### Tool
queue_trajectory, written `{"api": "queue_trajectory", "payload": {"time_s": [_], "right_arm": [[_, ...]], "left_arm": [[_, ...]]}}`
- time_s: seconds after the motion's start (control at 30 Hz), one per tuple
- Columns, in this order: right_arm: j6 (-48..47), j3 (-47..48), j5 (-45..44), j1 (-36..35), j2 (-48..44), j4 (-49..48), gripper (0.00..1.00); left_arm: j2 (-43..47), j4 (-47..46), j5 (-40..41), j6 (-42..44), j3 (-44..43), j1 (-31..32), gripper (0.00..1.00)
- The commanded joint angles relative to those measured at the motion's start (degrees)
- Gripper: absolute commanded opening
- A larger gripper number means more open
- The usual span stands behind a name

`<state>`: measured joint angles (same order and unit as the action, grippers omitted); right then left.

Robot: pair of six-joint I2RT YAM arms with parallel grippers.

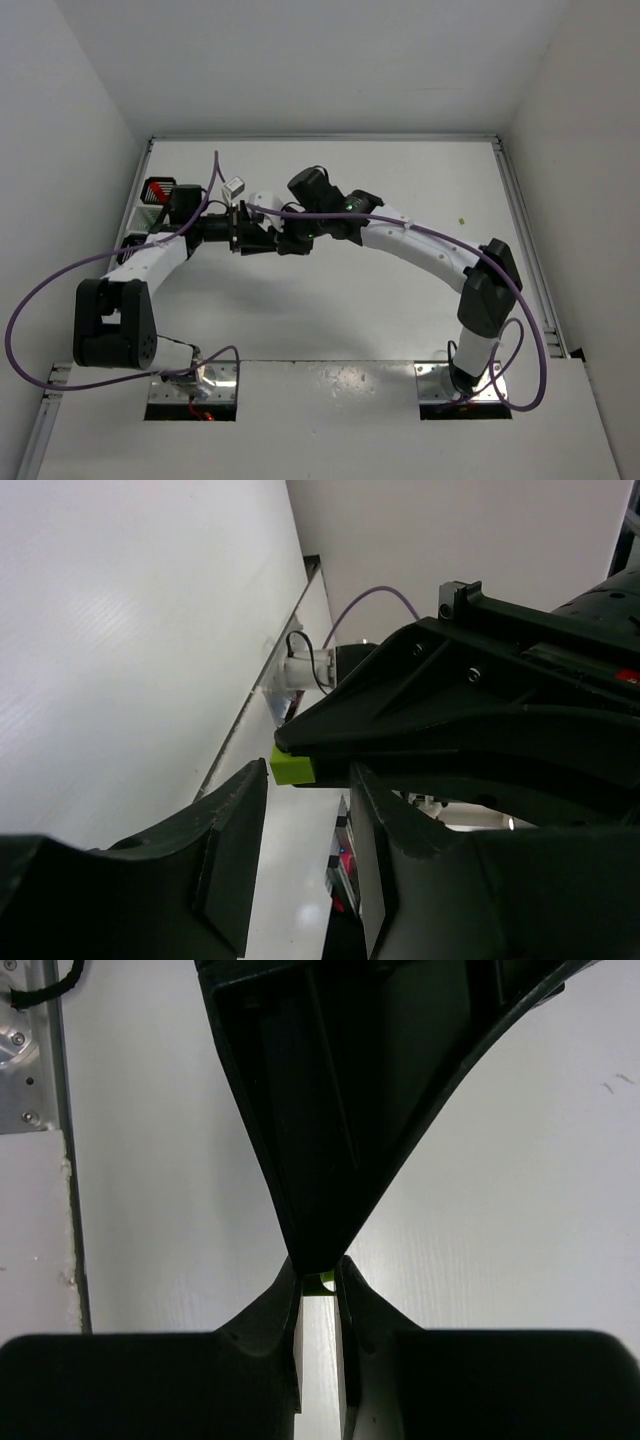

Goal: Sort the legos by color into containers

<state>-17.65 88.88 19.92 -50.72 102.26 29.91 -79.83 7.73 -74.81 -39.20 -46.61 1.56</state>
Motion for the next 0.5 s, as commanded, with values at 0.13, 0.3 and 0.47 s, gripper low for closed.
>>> {"api": "queue_trajectory", "payload": {"time_s": [0.13,0.3,0.47], "right_arm": [[0.1,5.3,2.0,-1.4,1.0,-3.3,0.03],[1.6,7.1,3.0,-1.4,1.0,-3.3,0.0],[2.2,7.1,3.0,-1.4,1.0,-3.8,0.0]], "left_arm": [[-0.2,-7.1,-3.4,-6.2,2.7,1.2,0.42],[-1.9,-8.5,-5.1,-8.4,3.2,0.0,0.42],[-3.2,-8.5,-6.1,-9.6,2.7,-3.0,0.44]]}}
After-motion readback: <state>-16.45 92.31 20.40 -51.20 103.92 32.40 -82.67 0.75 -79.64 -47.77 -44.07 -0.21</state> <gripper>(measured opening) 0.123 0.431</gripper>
